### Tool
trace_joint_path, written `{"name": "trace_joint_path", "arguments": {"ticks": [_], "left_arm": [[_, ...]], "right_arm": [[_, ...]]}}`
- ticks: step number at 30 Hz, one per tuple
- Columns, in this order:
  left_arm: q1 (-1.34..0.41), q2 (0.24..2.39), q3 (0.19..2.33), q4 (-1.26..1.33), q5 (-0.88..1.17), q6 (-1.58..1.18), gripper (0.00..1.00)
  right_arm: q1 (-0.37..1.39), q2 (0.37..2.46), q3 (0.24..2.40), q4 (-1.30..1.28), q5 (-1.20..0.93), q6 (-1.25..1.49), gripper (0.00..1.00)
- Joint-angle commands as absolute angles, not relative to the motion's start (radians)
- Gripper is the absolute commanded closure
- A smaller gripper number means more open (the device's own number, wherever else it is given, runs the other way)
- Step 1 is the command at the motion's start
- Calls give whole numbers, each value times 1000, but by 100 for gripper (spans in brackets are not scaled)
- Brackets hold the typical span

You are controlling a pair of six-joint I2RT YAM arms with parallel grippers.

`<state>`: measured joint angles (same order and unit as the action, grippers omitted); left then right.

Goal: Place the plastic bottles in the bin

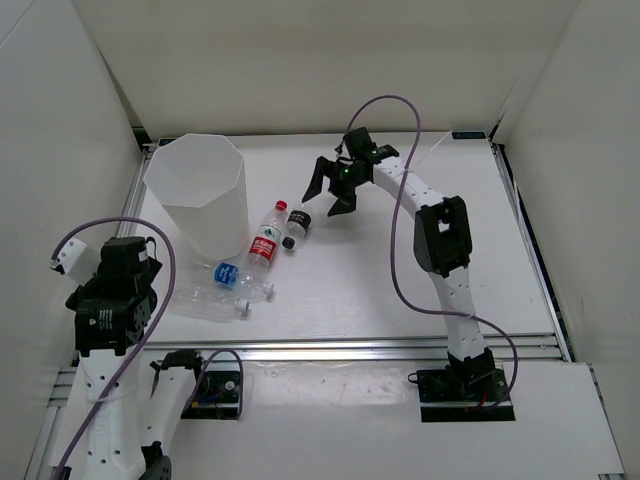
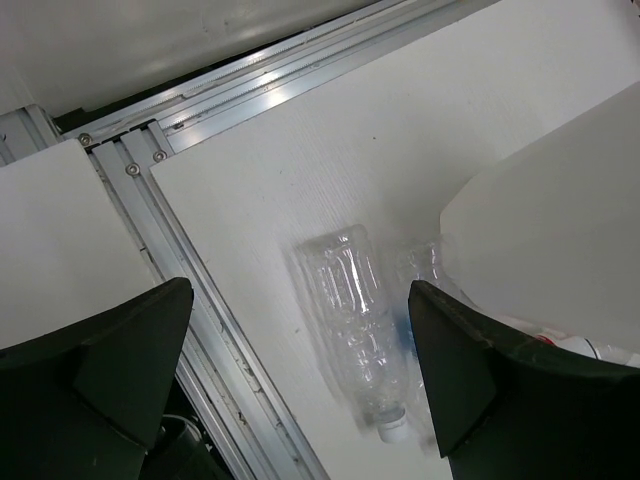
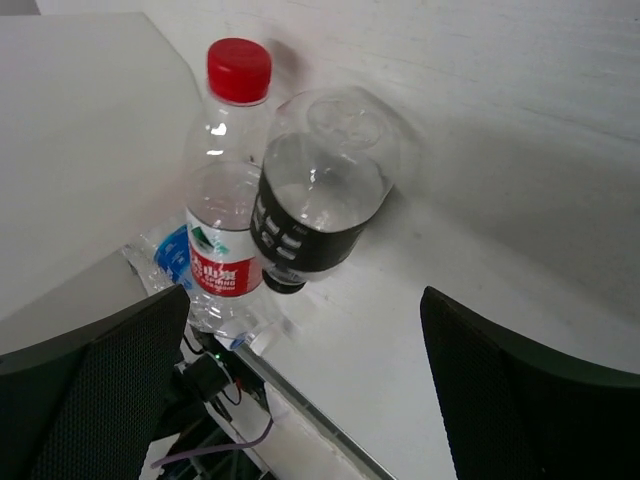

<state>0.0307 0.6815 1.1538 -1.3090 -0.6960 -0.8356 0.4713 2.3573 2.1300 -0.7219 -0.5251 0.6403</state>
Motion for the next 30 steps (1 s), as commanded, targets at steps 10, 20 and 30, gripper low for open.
{"name": "trace_joint_path", "arguments": {"ticks": [10,20,30], "left_arm": [[28,755,1137,-1304,-713,-804,0],[28,798,1127,-1304,-704,-804,0],[28,807,1108,-1295,-695,-755,0]], "right_arm": [[469,2496,2168,-614,-683,693,0],[488,2635,2287,-540,-785,739,0],[488,2685,2295,-479,-914,782,43]]}}
